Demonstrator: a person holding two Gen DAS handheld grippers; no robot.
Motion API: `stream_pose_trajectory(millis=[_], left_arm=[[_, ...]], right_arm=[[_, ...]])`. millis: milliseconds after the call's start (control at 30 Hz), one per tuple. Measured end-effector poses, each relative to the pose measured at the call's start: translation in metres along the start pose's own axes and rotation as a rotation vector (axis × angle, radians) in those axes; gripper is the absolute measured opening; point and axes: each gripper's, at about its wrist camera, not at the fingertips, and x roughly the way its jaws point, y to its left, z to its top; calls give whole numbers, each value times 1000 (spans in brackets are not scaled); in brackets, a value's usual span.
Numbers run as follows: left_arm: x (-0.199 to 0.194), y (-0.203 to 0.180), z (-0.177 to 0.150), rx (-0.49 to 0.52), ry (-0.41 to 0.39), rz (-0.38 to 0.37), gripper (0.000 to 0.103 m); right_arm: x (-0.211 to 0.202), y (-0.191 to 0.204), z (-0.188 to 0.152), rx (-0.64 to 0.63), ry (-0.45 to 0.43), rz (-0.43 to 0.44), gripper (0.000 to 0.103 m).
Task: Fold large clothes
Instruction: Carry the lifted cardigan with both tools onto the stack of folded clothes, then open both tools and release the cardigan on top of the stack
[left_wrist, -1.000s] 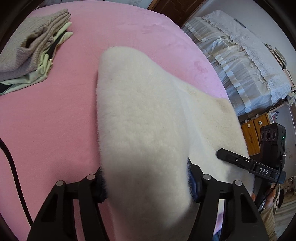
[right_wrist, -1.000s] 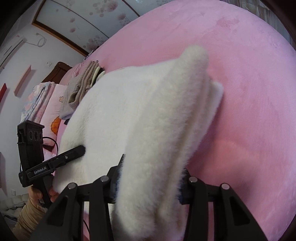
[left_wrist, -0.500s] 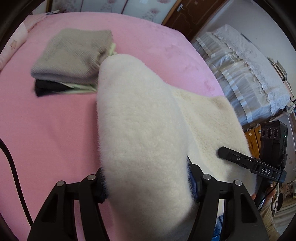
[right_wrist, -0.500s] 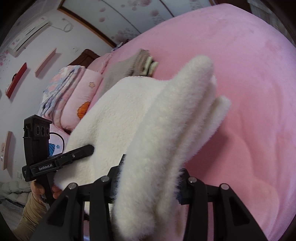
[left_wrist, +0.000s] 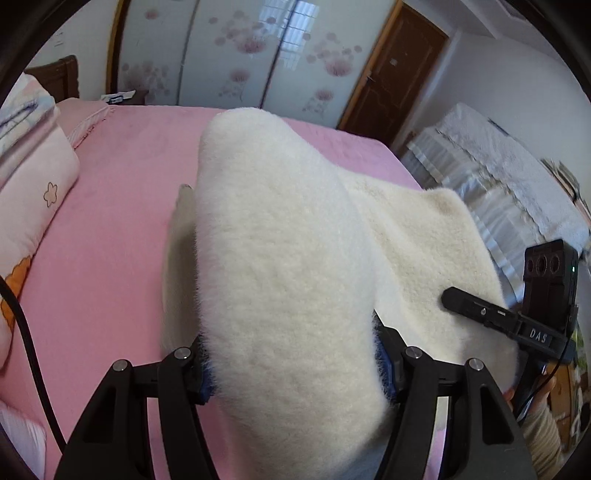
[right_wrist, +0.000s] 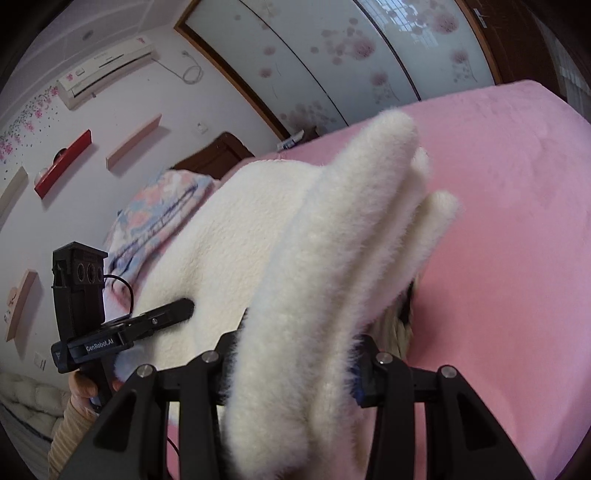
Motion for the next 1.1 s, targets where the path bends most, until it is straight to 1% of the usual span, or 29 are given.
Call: stream_pose_trajectory(millis=[67, 133, 167, 233, 267, 300, 333, 367, 400, 433, 467, 500, 533, 600, 633, 667, 767, 867, 933, 967, 1000, 1067, 1100], left_arm=[[19, 29, 24, -8, -18, 17, 64], [40, 55, 40, -19, -24, 39, 64], [55, 70, 46, -22, -18, 54, 65], [93, 82, 55, -63, -4, 75, 66], [115, 96, 54, -88, 17, 99, 67], [135, 102, 50, -106, 38, 116, 67], [153, 111, 44, -120, 57, 135, 70], [168, 118, 36, -132, 51, 155, 76], [177, 123, 29, -134, 21, 153, 79], [180, 127, 24, -143, -10, 138, 88], [181, 134, 20, -153, -40, 113, 91], [181, 137, 18, -152, -46, 94, 91], [181, 141, 18, -148, -47, 84, 91], [179, 146, 18, -137, -55, 91, 93], [177, 146, 18, -136, -59, 99, 94], [175, 143, 15, -137, -59, 112, 97], [172, 129, 8, -149, -54, 158, 97], [159, 117, 2, -154, -56, 213, 97], [144, 102, -4, -150, -62, 230, 97], [137, 95, -7, -145, -59, 216, 97], [127, 75, -17, -140, -55, 219, 97], [111, 57, -22, -110, -47, 225, 97], [100, 47, -25, -93, -44, 242, 96]], right_arm=[[27, -7, 14, 8, -20, 4, 42], [59, -17, 23, 23, -35, 9, 42], [78, -25, 26, 34, -38, 9, 42], [114, -41, 26, 61, -29, -2, 42], [133, -50, 25, 80, -16, -12, 42], [147, -59, 21, 91, 6, -34, 42], [167, -75, 12, 115, 46, -69, 42], [182, -84, 5, 131, 71, -97, 43], [189, -95, -3, 138, 70, -107, 46], [190, -102, -10, 137, 48, -96, 48], [189, -108, -16, 137, 31, -100, 60], [188, -114, -20, 136, 25, -111, 75], [189, -116, -22, 129, 29, -109, 79], [188, -114, -24, 116, 38, -103, 80], [188, -111, -23, 104, 41, -119, 80], [186, -107, -22, 94, 45, -136, 80], [180, -95, -16, 52, 63, -199, 81], [163, -80, -15, 20, 70, -219, 81], [147, -70, -13, 18, 59, -225, 81], [138, -66, -12, 21, 55, -229, 81], [128, -61, -11, 23, 53, -234, 81], [107, -49, -11, 15, 48, -236, 81], [96, -41, -12, 7, 43, -244, 81]])
